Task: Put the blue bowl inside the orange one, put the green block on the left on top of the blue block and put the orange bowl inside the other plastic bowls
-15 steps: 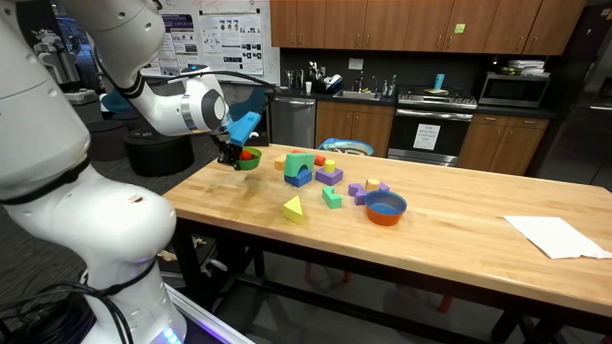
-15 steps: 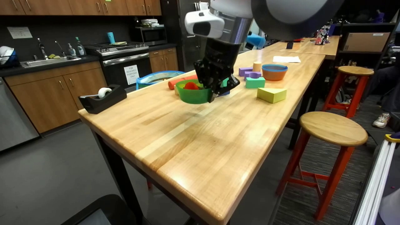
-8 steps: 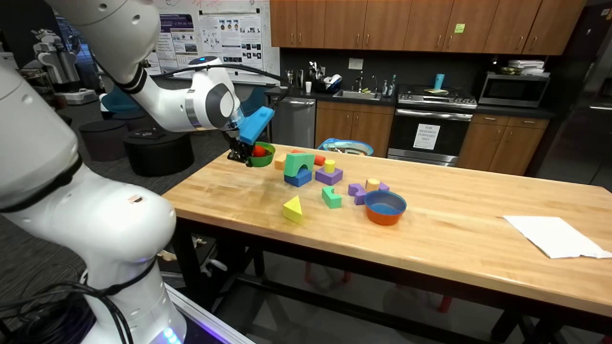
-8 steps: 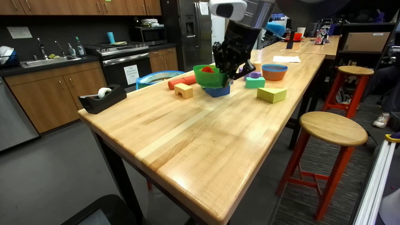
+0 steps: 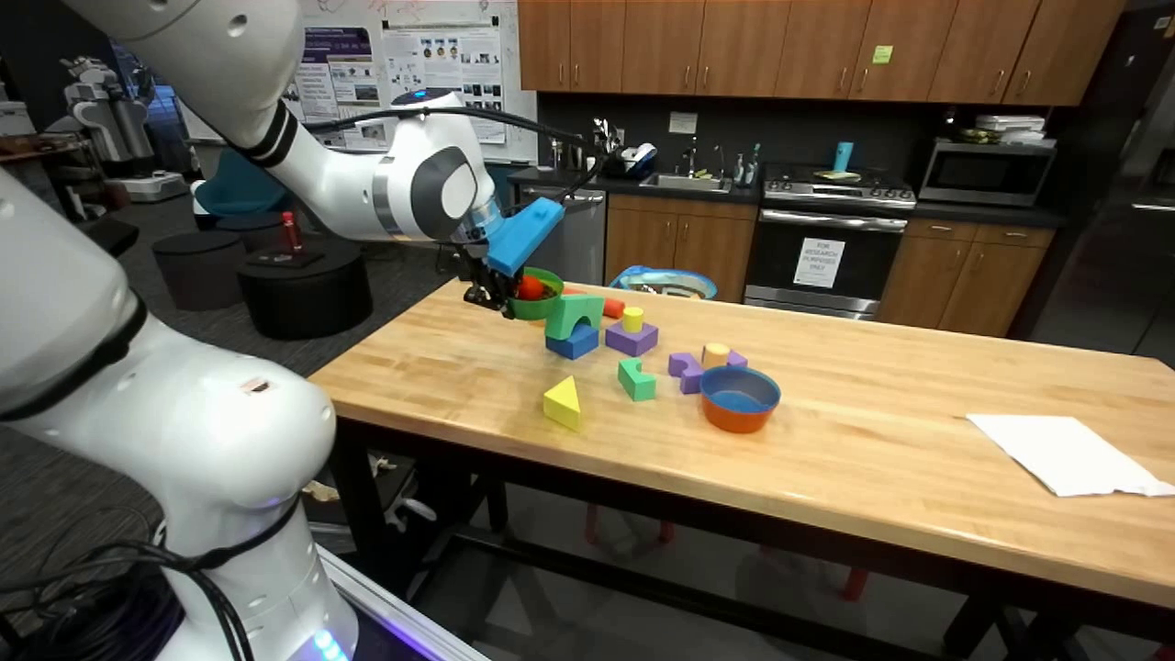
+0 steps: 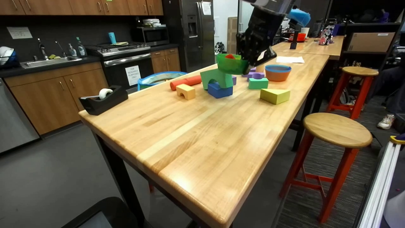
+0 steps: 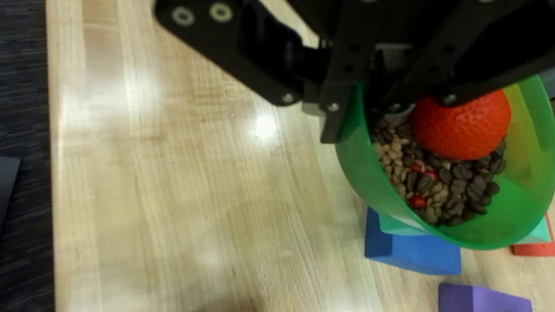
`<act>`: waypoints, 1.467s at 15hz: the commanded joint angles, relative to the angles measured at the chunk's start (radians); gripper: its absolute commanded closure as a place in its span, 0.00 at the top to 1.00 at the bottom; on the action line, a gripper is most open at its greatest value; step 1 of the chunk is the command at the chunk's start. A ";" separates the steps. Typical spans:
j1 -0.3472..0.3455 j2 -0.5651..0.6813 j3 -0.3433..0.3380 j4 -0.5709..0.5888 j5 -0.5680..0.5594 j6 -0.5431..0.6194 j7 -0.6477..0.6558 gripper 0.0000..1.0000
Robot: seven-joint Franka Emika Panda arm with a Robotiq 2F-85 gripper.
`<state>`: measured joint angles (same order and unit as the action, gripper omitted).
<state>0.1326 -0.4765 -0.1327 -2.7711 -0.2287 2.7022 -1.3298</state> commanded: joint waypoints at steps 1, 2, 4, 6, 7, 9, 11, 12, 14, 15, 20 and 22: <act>-0.034 -0.083 -0.048 -0.009 0.012 -0.061 -0.054 0.03; -0.043 -0.097 -0.061 -0.007 0.013 -0.078 -0.070 0.03; -0.062 -0.119 -0.097 0.008 0.013 -0.120 -0.120 0.03; -0.092 -0.133 -0.127 0.045 0.002 -0.181 -0.177 0.03; -0.114 -0.140 -0.140 0.070 -0.009 -0.216 -0.210 0.03; -0.156 -0.144 -0.157 0.125 -0.027 -0.278 -0.269 0.03; -0.191 -0.131 -0.182 0.195 -0.035 -0.334 -0.344 0.03; -0.204 -0.117 -0.195 0.230 -0.037 -0.355 -0.382 0.03; -0.223 -0.083 -0.219 0.302 -0.033 -0.391 -0.448 0.03; -0.226 -0.065 -0.233 0.333 -0.024 -0.405 -0.480 0.03; -0.212 0.074 -0.281 0.476 0.051 -0.476 -0.605 0.03; -0.216 0.146 -0.279 0.526 0.085 -0.492 -0.630 0.03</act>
<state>-0.0887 -0.4522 -0.4092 -2.3494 -0.1987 2.2476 -1.9066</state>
